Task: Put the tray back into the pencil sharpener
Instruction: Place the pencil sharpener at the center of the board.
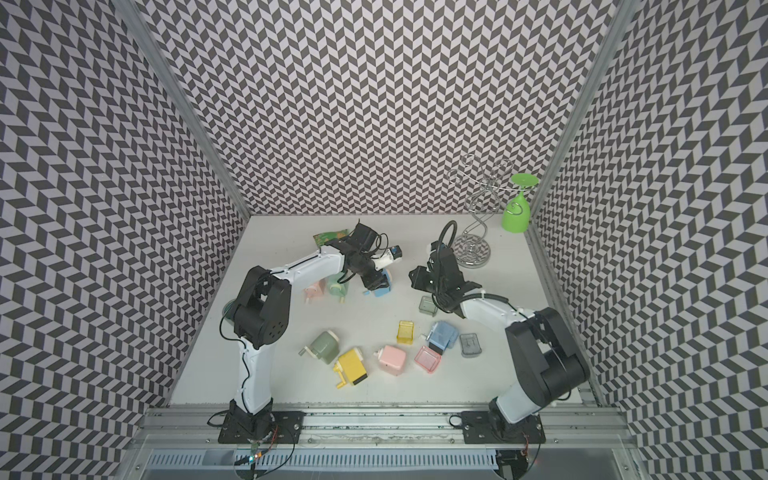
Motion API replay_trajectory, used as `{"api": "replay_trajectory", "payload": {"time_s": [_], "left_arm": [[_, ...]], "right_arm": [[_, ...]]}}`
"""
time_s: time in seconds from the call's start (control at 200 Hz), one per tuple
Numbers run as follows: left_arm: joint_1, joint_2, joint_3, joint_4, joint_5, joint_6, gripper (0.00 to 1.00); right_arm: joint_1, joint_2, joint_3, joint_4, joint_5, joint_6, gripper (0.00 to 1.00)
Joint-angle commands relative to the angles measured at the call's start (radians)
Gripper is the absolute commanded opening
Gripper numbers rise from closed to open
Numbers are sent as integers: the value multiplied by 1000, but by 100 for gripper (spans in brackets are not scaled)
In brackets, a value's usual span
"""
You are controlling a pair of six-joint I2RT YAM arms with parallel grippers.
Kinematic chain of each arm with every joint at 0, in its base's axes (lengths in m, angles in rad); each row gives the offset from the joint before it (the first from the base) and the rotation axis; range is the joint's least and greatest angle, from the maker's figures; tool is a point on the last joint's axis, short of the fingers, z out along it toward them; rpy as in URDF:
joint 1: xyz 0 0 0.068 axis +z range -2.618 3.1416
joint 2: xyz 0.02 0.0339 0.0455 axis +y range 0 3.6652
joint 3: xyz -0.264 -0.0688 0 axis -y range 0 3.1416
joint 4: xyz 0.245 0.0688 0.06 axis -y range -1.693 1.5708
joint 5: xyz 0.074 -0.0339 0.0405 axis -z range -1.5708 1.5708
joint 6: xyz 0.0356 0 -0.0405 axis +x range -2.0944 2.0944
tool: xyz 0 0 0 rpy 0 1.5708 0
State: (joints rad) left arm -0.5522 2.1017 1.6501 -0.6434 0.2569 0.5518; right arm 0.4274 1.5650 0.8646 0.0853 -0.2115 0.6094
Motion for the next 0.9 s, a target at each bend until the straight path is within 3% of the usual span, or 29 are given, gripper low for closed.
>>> {"api": "replay_trajectory", "payload": {"time_s": [0.0, 0.215, 0.335, 0.461, 0.676, 0.891], "left_arm": [[-8, -8, 17, -35, -33, -99, 47], [-9, -39, 28, -30, -170, -339, 34], [-9, -35, 55, -88, -254, -487, 32], [-11, -77, 10, -79, -292, -638, 12], [-43, -192, -129, 40, -450, -842, 19], [-70, -146, -119, 24, -519, -930, 25]], "right_arm": [[-9, -38, -17, 26, 18, -8, 19], [-15, -63, -25, 23, 20, -11, 18], [-16, -84, -34, 35, 27, -5, 19], [-19, -95, -35, 30, 32, -3, 19], [-18, -131, -45, 32, 67, -3, 20], [-18, -139, -35, 24, 73, -7, 21]]}}
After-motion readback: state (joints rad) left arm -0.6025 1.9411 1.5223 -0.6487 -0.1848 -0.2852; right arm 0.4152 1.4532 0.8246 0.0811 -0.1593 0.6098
